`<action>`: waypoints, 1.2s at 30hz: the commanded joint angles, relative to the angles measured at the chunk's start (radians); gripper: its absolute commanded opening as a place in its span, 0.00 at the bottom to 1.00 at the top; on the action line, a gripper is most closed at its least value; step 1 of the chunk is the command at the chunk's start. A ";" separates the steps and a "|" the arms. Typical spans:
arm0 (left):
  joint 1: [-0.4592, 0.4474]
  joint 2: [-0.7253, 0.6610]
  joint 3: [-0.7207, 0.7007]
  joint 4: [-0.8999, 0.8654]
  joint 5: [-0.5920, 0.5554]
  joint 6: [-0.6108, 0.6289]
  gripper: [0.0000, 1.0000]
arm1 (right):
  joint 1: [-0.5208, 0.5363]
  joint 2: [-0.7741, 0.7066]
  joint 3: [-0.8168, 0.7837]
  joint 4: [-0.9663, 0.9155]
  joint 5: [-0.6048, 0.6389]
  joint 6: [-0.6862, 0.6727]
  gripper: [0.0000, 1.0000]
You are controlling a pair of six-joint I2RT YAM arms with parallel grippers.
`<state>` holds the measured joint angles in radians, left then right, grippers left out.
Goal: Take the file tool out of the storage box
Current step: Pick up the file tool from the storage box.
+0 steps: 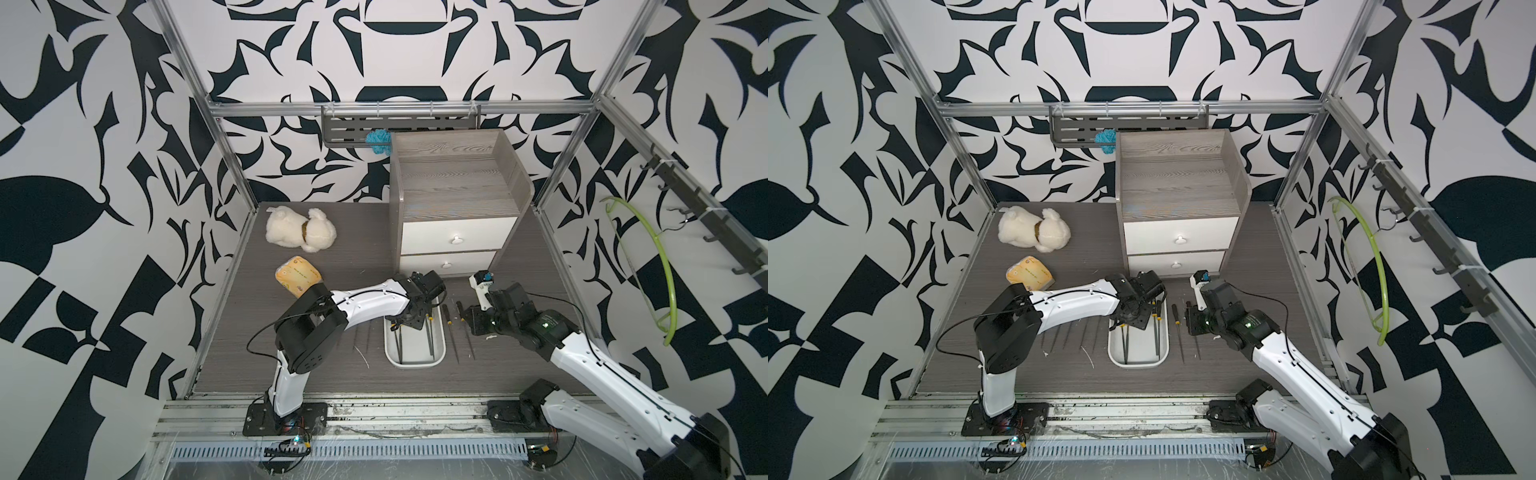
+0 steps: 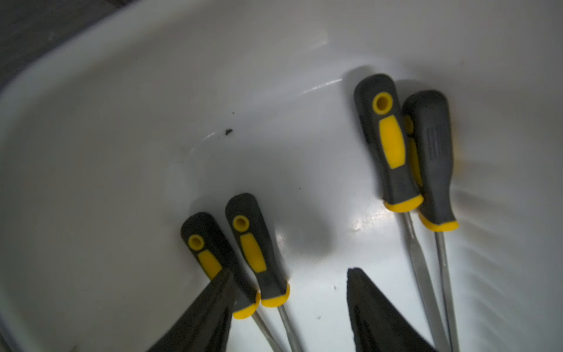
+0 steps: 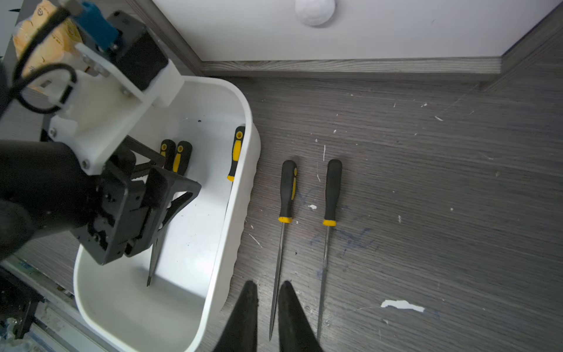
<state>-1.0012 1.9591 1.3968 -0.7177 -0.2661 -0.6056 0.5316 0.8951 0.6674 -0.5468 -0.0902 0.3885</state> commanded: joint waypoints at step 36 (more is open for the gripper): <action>0.010 0.074 0.025 0.057 0.092 0.027 0.01 | -0.003 -0.102 -0.033 0.073 -0.022 -0.014 0.19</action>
<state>-0.9939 2.0296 1.4281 -0.6655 -0.1959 -0.5903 0.5316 0.8135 0.6334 -0.4957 -0.1181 0.3882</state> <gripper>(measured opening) 0.177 0.186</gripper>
